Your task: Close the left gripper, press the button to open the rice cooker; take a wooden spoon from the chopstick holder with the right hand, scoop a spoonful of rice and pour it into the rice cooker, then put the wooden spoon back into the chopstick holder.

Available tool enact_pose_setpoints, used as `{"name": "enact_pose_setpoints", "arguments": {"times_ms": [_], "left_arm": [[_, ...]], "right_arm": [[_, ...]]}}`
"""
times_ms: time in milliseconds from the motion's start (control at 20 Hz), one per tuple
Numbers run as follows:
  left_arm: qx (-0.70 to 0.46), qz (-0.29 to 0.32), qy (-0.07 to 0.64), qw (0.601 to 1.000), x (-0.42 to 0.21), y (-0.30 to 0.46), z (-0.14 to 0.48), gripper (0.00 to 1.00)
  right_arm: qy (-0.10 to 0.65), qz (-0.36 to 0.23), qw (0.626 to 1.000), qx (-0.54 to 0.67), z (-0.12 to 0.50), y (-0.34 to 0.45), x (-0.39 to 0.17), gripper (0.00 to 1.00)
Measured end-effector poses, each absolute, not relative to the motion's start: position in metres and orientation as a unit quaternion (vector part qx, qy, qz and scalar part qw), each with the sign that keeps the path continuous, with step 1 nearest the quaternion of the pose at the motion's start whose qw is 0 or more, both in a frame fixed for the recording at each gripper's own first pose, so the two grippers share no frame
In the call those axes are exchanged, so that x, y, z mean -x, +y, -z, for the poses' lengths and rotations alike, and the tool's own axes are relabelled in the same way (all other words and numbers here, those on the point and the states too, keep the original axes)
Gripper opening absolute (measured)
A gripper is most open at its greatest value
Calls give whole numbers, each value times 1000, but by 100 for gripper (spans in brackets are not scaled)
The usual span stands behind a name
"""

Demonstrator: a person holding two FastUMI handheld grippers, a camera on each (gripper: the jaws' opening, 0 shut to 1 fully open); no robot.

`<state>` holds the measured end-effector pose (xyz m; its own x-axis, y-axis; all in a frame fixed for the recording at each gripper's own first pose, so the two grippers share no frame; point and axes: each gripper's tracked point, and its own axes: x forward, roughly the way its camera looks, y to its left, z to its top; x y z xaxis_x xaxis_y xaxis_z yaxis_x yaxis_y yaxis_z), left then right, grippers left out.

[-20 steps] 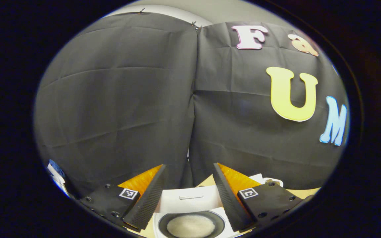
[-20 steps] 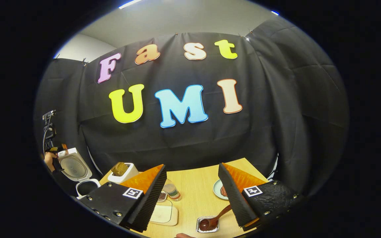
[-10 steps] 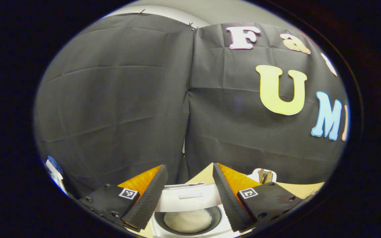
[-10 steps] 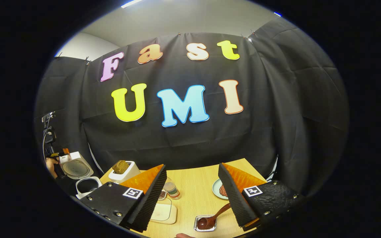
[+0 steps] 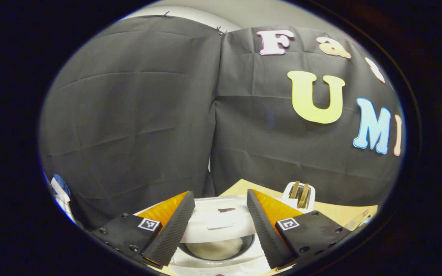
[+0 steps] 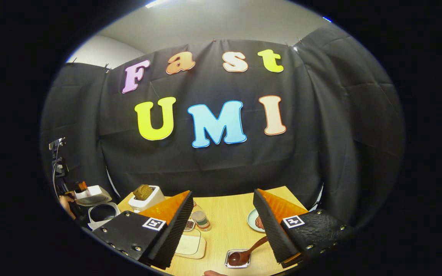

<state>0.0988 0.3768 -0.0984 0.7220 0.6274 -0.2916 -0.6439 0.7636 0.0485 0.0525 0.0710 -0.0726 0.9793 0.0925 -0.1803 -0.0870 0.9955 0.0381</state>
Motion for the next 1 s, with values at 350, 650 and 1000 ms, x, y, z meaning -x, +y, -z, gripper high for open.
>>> {"name": "enact_pose_setpoints", "arguments": {"times_ms": [350,650,1000], "left_arm": [[32,-339,157,927,-82,357,133,99],[48,-343,166,923,-73,351,152,93],[36,-341,190,920,-68,346,178,89]], "right_arm": [[92,-46,995,-15,76,72,-48,95],[100,-53,993,-33,82,76,-45,95],[74,-73,994,-28,71,89,-42,90]]}}
